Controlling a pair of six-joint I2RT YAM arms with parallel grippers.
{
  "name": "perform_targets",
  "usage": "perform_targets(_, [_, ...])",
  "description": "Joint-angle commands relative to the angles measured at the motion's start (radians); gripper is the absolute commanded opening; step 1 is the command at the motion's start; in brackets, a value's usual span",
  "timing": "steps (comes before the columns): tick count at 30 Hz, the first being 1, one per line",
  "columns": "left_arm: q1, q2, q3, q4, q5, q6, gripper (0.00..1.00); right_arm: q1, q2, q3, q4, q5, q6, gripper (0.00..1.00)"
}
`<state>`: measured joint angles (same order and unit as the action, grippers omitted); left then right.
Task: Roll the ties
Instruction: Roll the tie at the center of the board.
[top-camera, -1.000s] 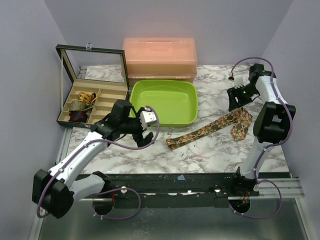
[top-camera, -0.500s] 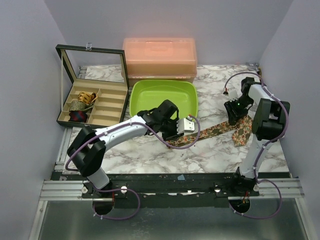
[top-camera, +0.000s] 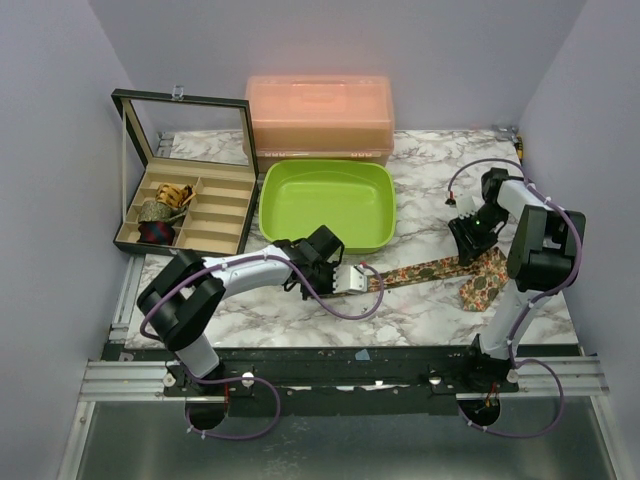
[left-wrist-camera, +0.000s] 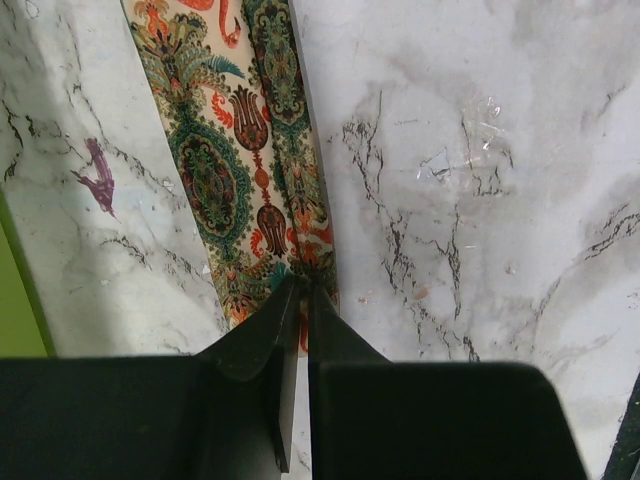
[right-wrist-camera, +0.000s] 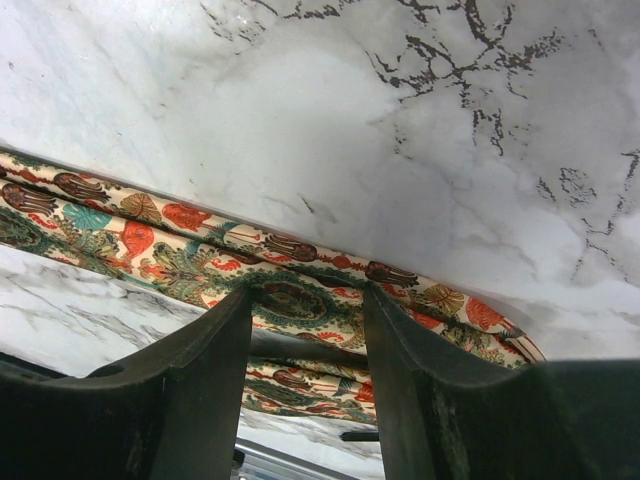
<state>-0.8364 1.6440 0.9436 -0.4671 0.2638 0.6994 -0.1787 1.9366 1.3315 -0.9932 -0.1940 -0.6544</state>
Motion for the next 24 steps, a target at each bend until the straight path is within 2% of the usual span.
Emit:
perform_targets(1, [0.019,0.026,-0.020,-0.070,-0.073,0.008,0.06,-0.007,0.014,0.011,-0.032,-0.043,0.007,0.52])
perform_targets(3, [0.034,-0.009,-0.005,-0.068,-0.054,-0.018,0.09,-0.007,-0.007,0.063,-0.063,-0.105,0.007,0.53])
perform_targets(5, [0.069,-0.084,0.002,-0.054,0.004,-0.050,0.18,-0.007,-0.047,0.118,-0.087,-0.174,-0.002,0.55])
perform_targets(8, [0.152,-0.225,0.029,-0.046,0.129,-0.131,0.45,-0.007,-0.121,0.197,-0.107,-0.284,-0.017,0.59])
perform_targets(11, [0.215,-0.404,0.019,0.028,0.193,-0.198,0.68,-0.007,-0.203,0.260,-0.092,-0.396,-0.025,0.61])
perform_targets(13, [0.229,-0.522,0.001,0.081,0.186,-0.223,0.87,-0.007,-0.271,0.273,-0.031,-0.472,0.009,0.69])
perform_targets(14, [0.232,-0.563,-0.006,0.096,0.174,-0.245,0.96,-0.007,-0.311,0.268,0.018,-0.517,0.050,0.76])
perform_targets(16, [0.234,-0.636,-0.031,0.131,0.130,-0.334,0.98,-0.008,-0.384,0.212,0.179,-0.603,0.195,0.99])
perform_targets(19, [0.233,-0.654,-0.064,0.105,0.024,-0.546,0.99,-0.008,-0.476,0.048,0.472,-0.671,0.522,1.00])
perform_targets(20, [0.235,-0.632,-0.054,0.046,0.048,-0.556,0.99,-0.007,-0.489,-0.003,0.528,-0.732,0.565,1.00])
perform_targets(22, [0.278,-0.586,-0.039,-0.033,0.231,-0.588,0.98,-0.002,-0.490,-0.042,0.550,-0.832,0.609,1.00])
perform_targets(24, [0.330,-0.585,-0.094,0.015,0.399,-0.724,0.98,0.033,-0.467,-0.050,0.477,-0.856,0.634,0.98])
